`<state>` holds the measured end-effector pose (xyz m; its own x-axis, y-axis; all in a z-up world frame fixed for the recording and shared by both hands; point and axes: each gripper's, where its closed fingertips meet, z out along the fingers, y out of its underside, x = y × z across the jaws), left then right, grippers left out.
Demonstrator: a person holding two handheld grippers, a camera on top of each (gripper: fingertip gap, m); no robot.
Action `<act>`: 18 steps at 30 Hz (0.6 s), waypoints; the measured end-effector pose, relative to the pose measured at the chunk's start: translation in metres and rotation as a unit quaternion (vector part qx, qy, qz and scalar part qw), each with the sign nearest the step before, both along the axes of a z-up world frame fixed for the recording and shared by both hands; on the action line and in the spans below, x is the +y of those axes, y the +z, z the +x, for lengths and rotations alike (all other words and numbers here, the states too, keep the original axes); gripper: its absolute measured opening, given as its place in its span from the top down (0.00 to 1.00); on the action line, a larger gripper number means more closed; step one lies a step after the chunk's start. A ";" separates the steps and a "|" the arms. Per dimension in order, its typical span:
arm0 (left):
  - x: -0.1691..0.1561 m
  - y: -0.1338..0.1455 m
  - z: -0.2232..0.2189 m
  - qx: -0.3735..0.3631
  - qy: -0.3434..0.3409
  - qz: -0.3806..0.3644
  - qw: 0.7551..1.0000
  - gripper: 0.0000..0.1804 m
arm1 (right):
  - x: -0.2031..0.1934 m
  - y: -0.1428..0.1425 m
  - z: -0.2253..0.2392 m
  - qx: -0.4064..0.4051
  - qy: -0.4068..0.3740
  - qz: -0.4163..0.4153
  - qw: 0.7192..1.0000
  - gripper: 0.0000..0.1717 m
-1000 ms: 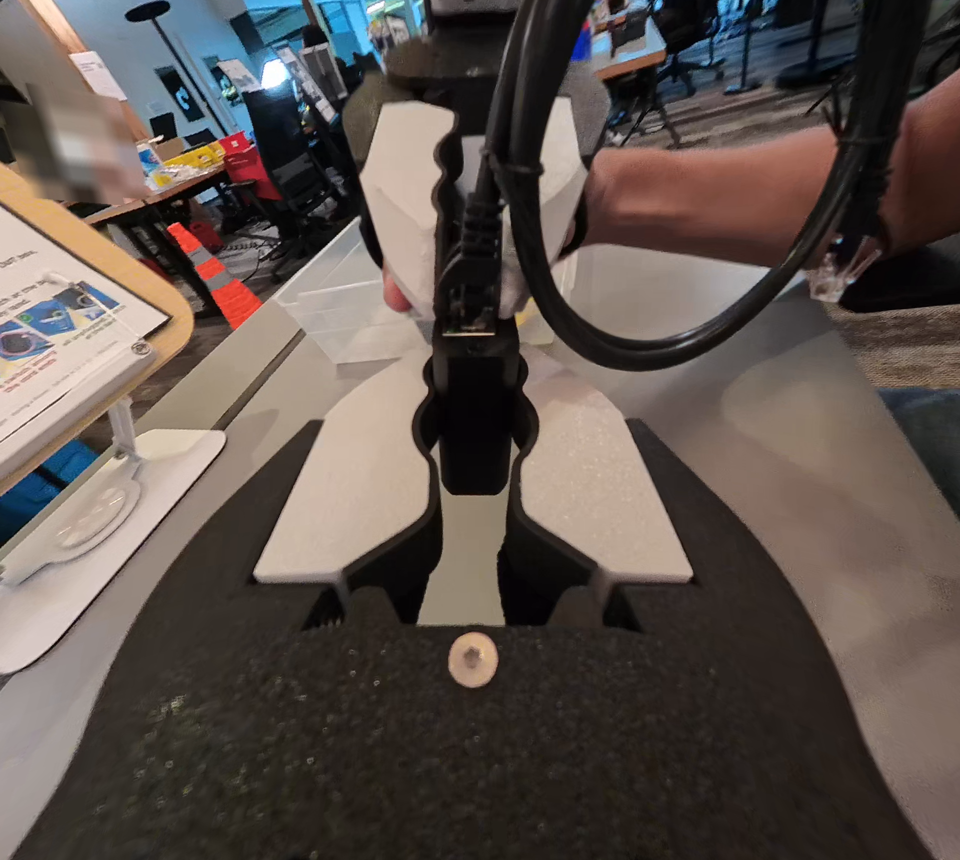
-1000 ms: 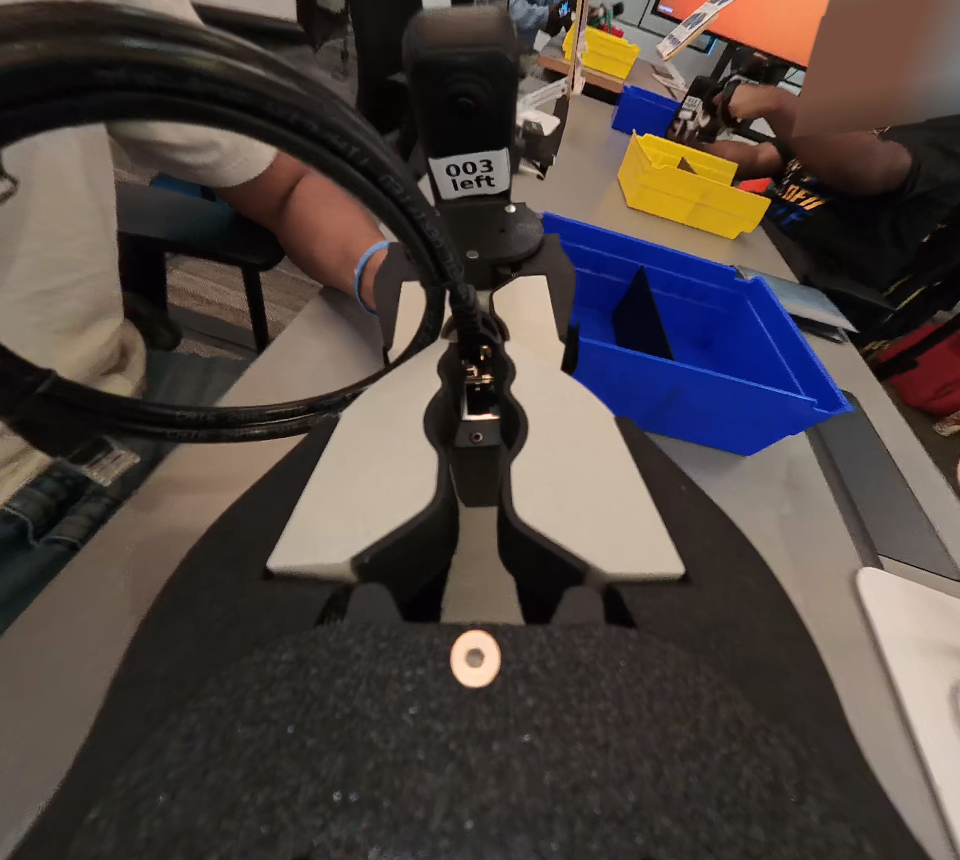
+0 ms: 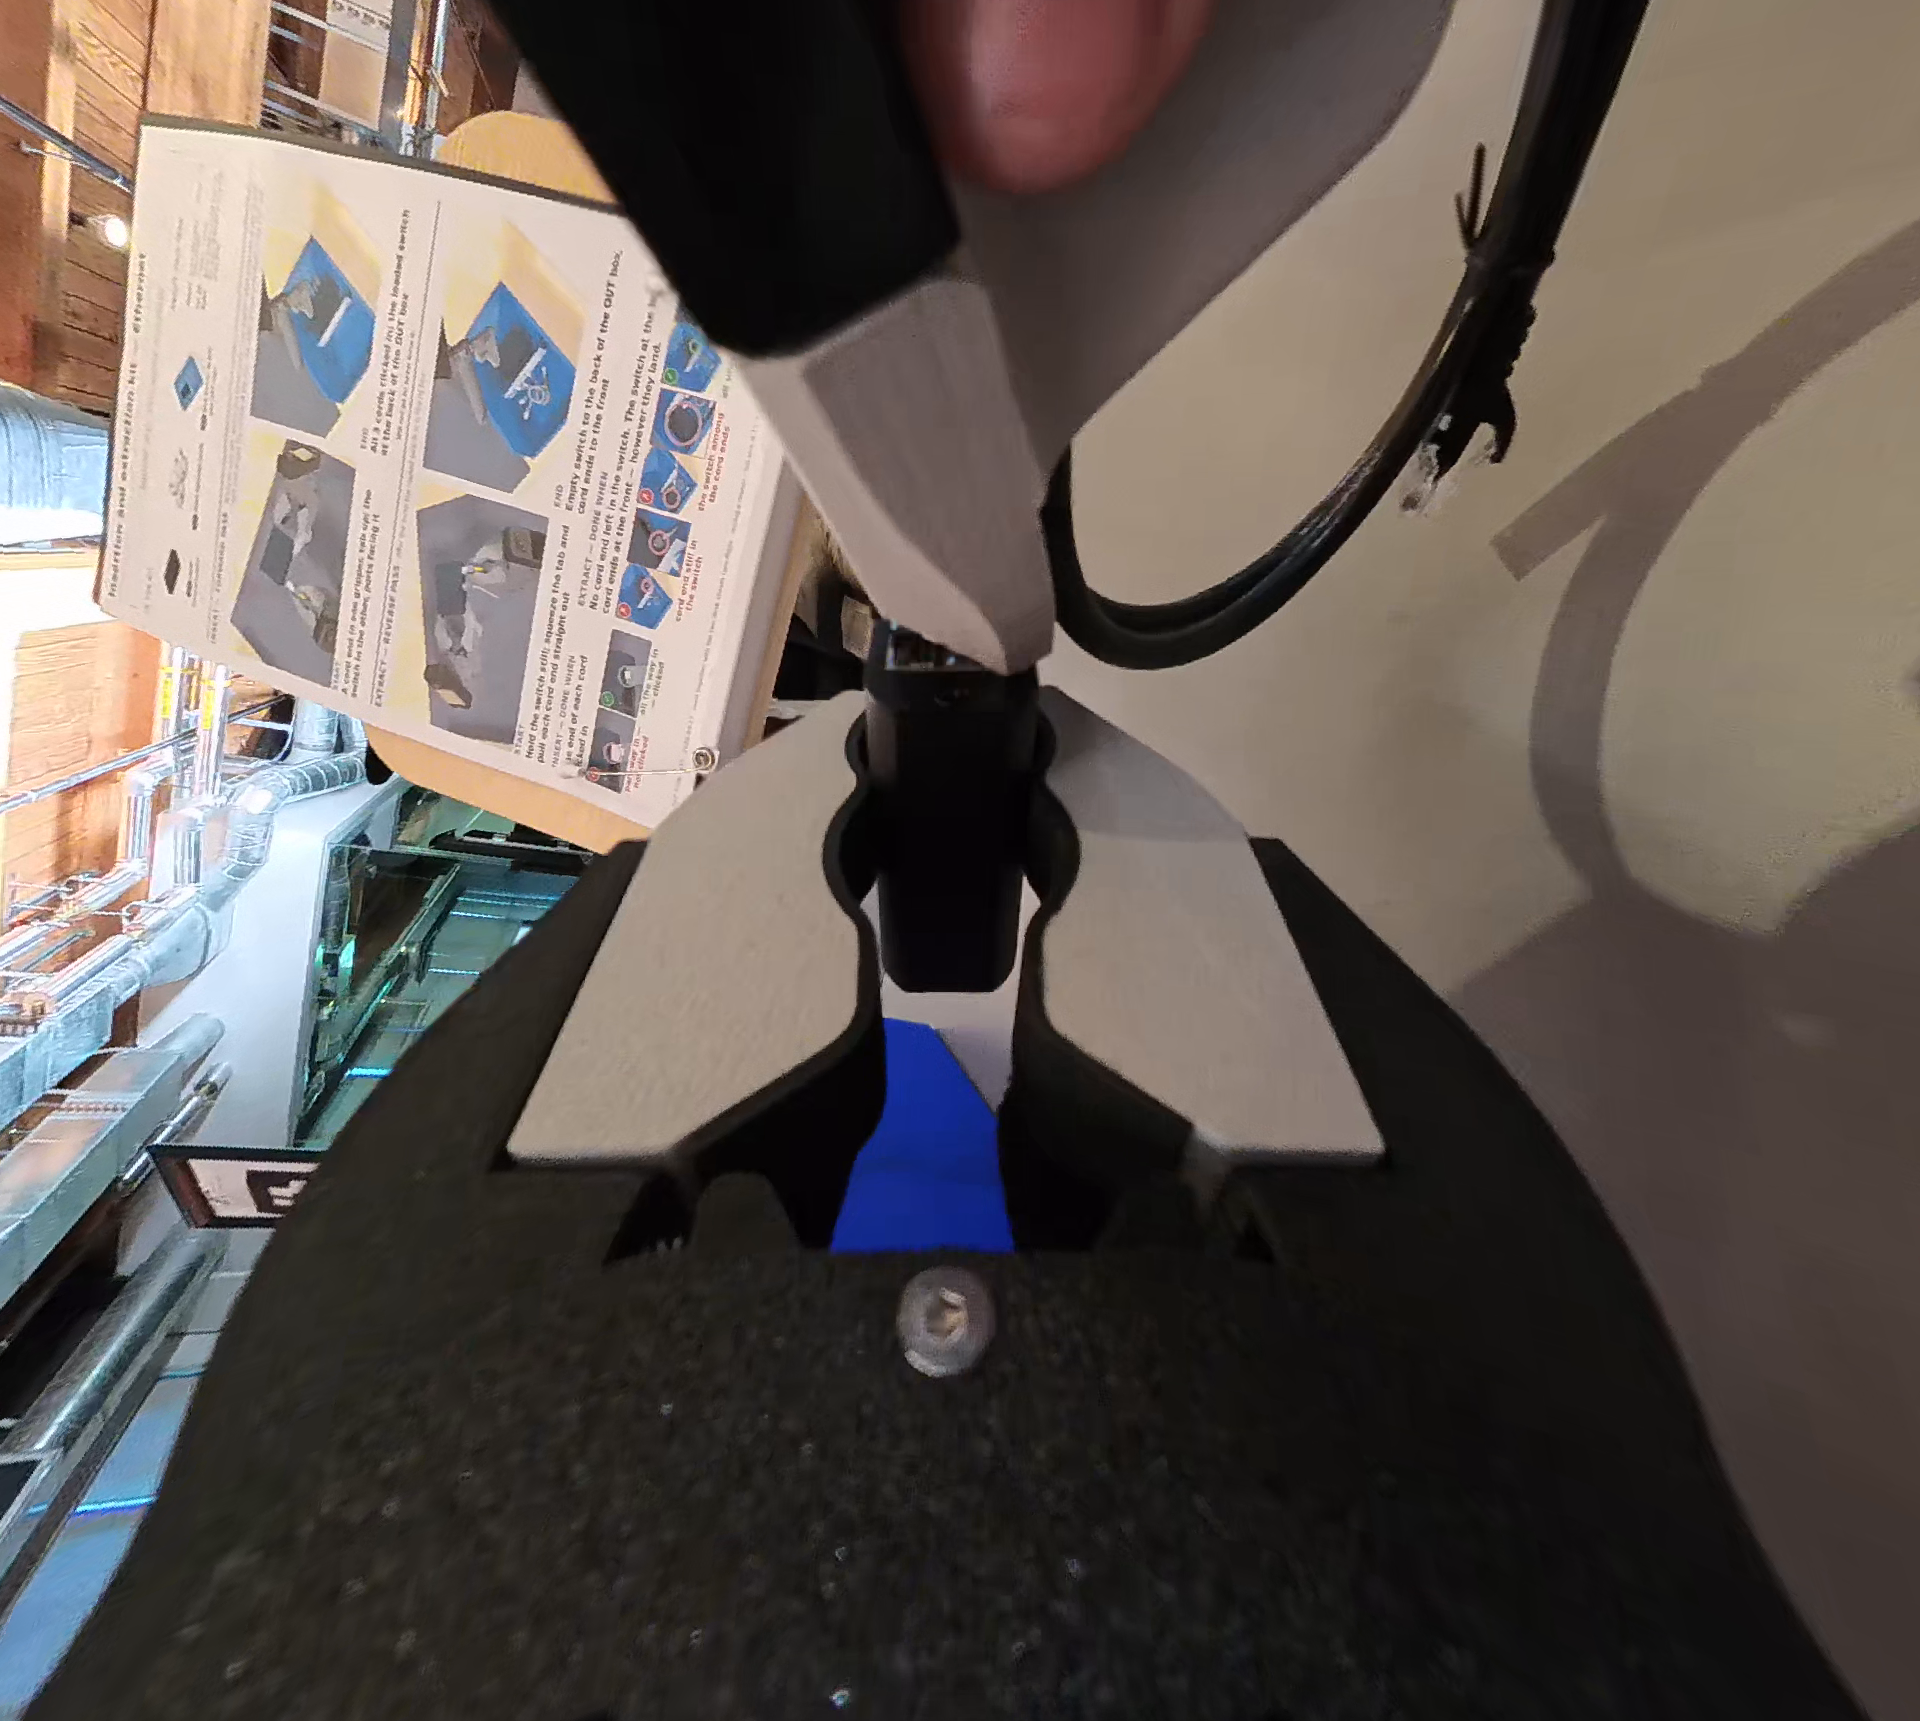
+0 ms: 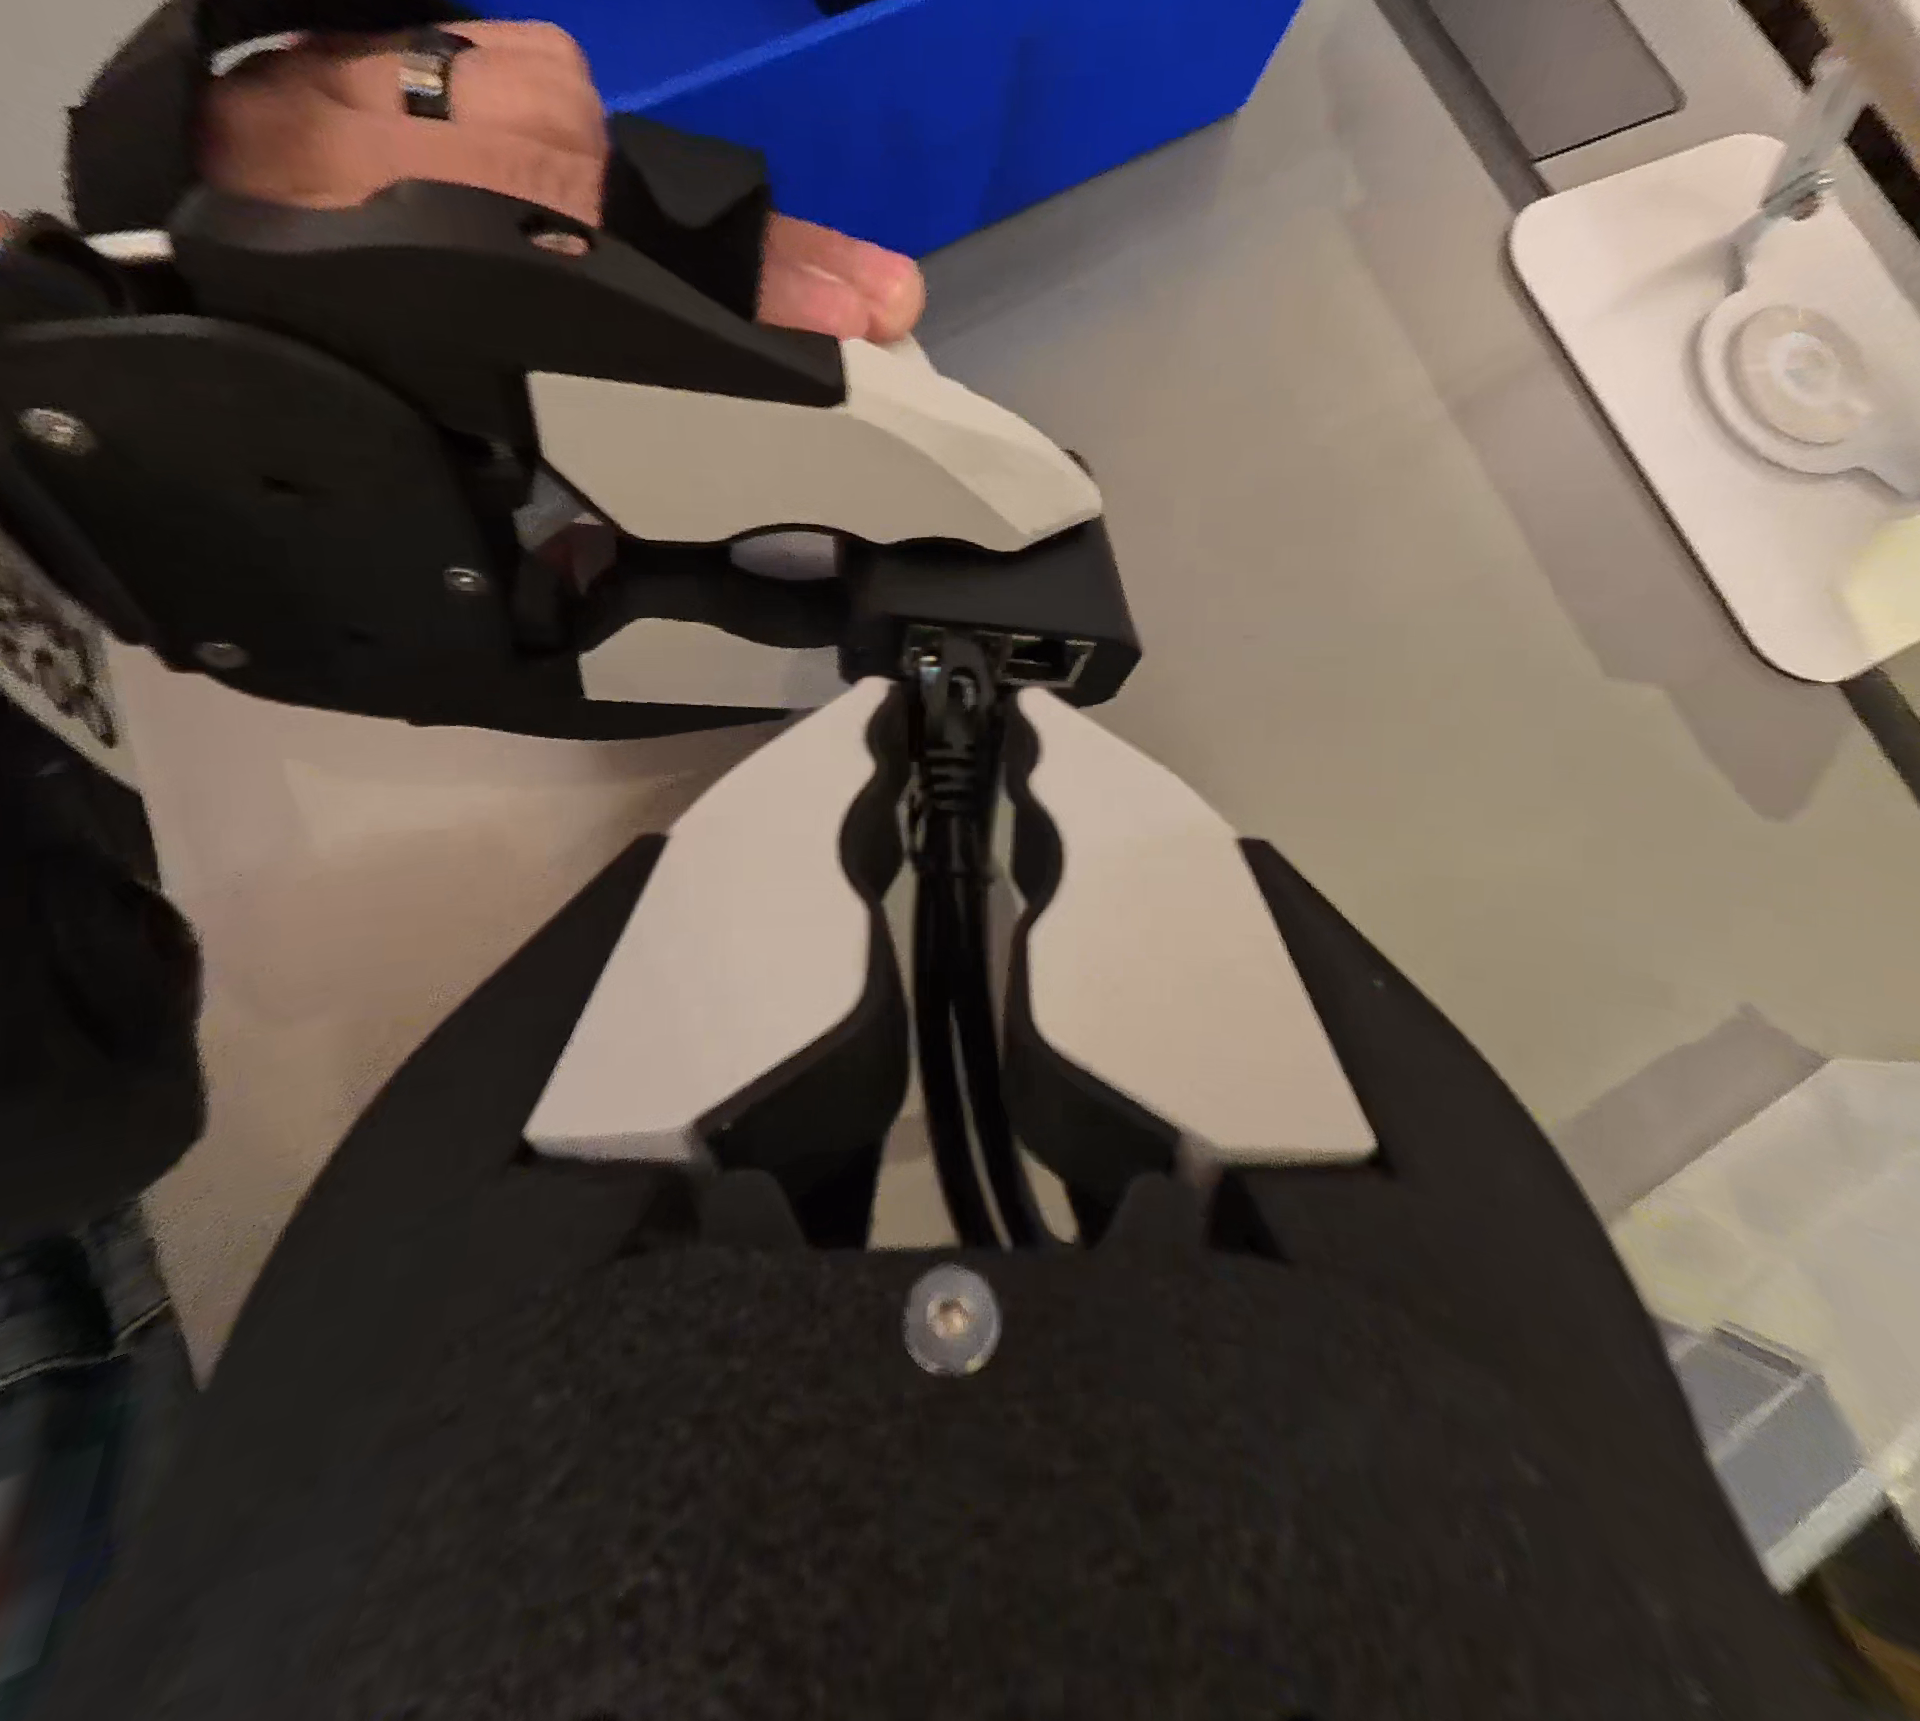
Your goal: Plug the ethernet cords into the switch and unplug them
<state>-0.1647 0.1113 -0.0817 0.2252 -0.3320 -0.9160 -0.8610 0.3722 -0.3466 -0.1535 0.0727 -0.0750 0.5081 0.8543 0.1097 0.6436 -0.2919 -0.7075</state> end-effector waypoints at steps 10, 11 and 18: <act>0.001 0.002 -0.003 0.003 0.025 0.000 1.000 0.86 | -0.001 0.000 -0.001 0.021 -0.007 -0.034 0.999 0.92; 0.000 0.002 -0.002 0.005 0.026 0.003 1.000 0.87 | -0.002 0.001 0.000 0.021 -0.007 -0.036 0.999 0.92; -0.004 0.005 0.000 0.027 0.048 0.032 0.998 0.86 | -0.008 0.000 0.006 -0.002 -0.004 -0.058 0.998 0.92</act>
